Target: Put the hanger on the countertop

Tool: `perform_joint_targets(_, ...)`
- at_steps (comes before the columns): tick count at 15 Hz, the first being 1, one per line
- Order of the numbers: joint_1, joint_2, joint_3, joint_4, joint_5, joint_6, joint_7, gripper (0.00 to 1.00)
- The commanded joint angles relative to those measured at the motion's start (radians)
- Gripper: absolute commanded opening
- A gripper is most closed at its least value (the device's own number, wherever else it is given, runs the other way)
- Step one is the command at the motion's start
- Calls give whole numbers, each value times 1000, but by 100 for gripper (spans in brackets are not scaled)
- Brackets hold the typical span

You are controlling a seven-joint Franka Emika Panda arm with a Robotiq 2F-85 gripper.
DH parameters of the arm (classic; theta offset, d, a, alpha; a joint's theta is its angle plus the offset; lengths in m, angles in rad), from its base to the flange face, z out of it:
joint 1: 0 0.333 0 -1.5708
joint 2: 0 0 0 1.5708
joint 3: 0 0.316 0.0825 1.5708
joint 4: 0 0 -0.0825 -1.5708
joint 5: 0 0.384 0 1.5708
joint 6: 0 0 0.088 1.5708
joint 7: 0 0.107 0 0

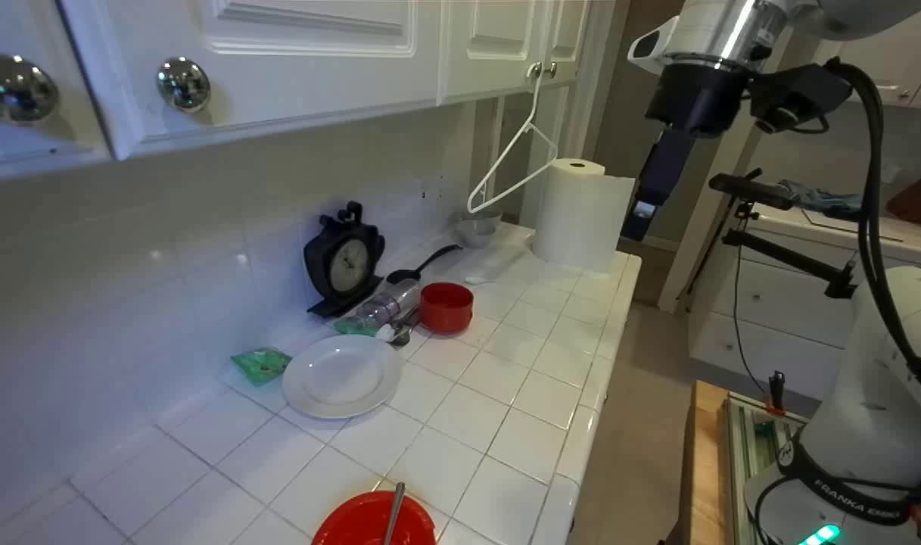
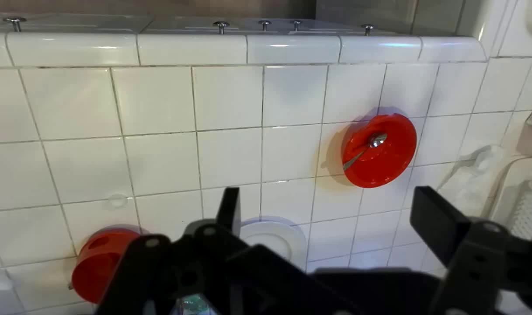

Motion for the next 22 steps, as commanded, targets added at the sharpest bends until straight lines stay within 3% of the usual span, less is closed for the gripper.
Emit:
perform_joint_targets(1,-19,0,13,3,11,-4,-10,100)
perform_joint_targets(18,-19,0,13,3,11,-4,-10,100)
perform_joint_targets(22,-66,17,-18,23,-66,-5,-62,100)
